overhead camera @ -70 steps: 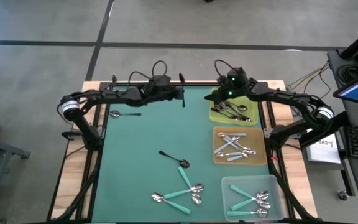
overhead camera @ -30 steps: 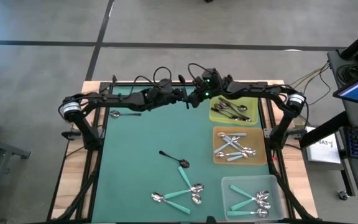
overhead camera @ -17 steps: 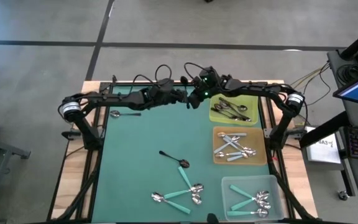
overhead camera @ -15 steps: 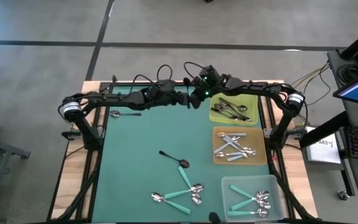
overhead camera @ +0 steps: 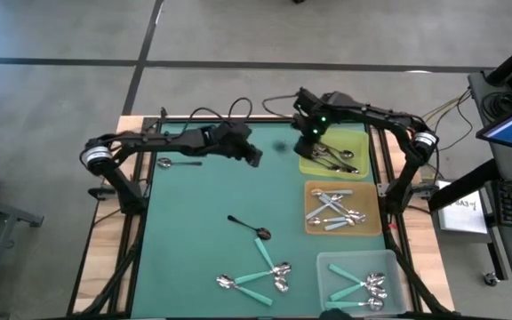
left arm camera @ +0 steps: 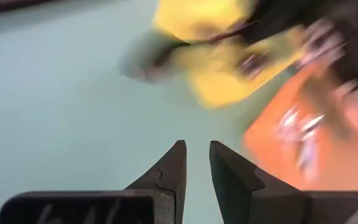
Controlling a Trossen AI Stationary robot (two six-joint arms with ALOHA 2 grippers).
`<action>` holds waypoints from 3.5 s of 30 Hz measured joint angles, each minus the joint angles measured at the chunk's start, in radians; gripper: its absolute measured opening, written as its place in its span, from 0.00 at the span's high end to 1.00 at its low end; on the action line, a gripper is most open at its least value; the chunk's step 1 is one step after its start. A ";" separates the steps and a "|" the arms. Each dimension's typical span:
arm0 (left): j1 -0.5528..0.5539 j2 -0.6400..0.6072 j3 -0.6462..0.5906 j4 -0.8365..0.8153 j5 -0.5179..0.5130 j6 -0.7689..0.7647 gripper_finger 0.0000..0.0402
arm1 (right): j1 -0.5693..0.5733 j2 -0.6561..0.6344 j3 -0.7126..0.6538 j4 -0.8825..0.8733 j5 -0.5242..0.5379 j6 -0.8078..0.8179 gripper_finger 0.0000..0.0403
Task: Sort silverware by color (type)
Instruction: Put the black spoon into the yellow bin
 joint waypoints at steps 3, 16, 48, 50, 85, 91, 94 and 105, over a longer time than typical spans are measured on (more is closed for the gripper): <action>0.022 -0.014 0.000 -0.201 -0.012 0.061 0.86 | 0.007 0.000 -0.003 -0.135 0.019 -0.051 0.98; 0.033 -0.082 -0.026 -0.649 -0.270 0.133 0.86 | 0.002 -0.041 -0.057 -0.150 0.152 -0.041 0.98; 0.032 -0.133 -0.042 -0.680 -0.271 0.240 0.86 | 0.052 0.245 -0.022 0.329 0.144 0.385 0.69; 0.033 -0.152 -0.043 -0.679 -0.272 0.266 0.86 | 0.061 0.245 -0.017 0.338 0.144 0.397 0.70; 0.039 -0.785 -0.499 -0.546 -0.351 -0.011 0.86 | 0.160 0.321 0.027 0.347 0.335 0.474 0.97; 0.039 -0.822 -0.472 -0.508 -0.407 0.008 0.86 | 0.175 0.245 0.122 0.241 0.322 0.408 0.98; 0.040 -0.821 -0.439 -0.502 -0.444 0.036 0.86 | 0.180 0.199 0.151 0.127 0.335 0.364 0.98; 0.041 -0.820 -0.368 -0.503 -0.509 0.089 0.86 | 0.155 -0.075 0.026 -0.212 0.396 0.351 0.98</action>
